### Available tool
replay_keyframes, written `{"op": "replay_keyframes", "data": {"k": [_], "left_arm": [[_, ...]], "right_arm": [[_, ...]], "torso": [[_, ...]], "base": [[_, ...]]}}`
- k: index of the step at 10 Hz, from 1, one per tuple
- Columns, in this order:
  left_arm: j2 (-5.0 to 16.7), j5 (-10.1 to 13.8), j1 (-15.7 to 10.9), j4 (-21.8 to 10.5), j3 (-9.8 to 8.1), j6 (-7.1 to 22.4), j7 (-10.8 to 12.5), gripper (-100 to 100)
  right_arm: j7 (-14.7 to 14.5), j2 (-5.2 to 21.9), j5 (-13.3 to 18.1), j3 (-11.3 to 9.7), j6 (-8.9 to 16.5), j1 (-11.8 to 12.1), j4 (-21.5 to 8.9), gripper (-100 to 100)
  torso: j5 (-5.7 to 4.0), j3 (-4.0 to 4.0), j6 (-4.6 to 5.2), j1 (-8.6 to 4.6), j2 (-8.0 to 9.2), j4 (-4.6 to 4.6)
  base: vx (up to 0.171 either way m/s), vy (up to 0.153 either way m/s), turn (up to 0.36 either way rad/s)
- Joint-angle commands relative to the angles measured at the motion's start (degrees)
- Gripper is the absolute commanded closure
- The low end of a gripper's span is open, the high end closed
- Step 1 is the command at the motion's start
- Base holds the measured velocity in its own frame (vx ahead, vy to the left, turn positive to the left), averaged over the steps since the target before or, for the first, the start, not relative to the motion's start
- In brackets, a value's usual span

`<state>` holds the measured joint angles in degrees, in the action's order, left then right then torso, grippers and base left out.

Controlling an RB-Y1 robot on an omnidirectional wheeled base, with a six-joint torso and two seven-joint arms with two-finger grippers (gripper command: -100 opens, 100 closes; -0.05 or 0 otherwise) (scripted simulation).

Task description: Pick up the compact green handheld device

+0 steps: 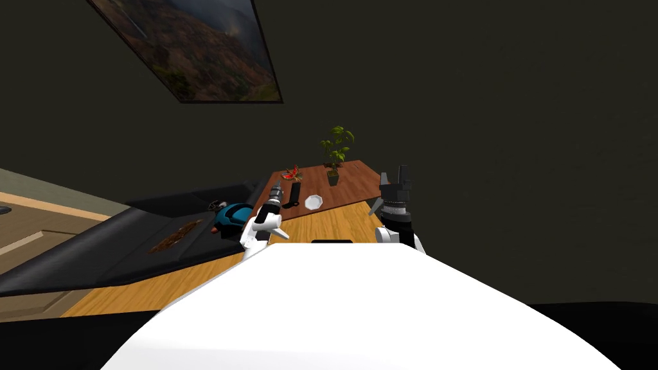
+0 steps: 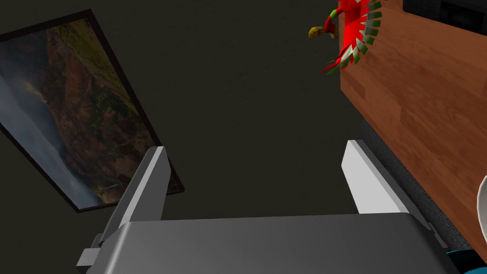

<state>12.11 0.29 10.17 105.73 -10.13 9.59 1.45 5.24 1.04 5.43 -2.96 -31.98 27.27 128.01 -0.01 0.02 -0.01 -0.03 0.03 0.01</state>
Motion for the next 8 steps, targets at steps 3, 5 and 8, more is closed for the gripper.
{"op": "replay_keyframes", "data": {"k": [3,5,8], "left_arm": [[1.07,0.76,-2.36,-4.13,-1.09,5.74,0.31,-100],[1.87,1.28,-4.24,-6.95,-1.89,8.39,0.47,-100],[2.65,1.8,-6.14,-9.84,-2.71,13.14,0.6,-100]], "right_arm": [[0.0,0.0,0.0,0.0,0.0,0.0,0.0,0],[0.0,0.0,0.0,0.0,0.0,0.01,0.0,0],[0.0,0.0,0.0,0.0,0.0,0.0,0.0,0]], "torso": [[0.0,0.0,0.0,0.0,0.0,0.0],[0.0,0.0,-0.03,0.04,-0.01,0.0],[0.0,-0.01,-0.01,0.03,-0.02,0.0]], "base": [[-0.006,-0.013,-0.071],[-0.001,-0.005,-0.039],[-0.003,-0.006,-0.068]]}}
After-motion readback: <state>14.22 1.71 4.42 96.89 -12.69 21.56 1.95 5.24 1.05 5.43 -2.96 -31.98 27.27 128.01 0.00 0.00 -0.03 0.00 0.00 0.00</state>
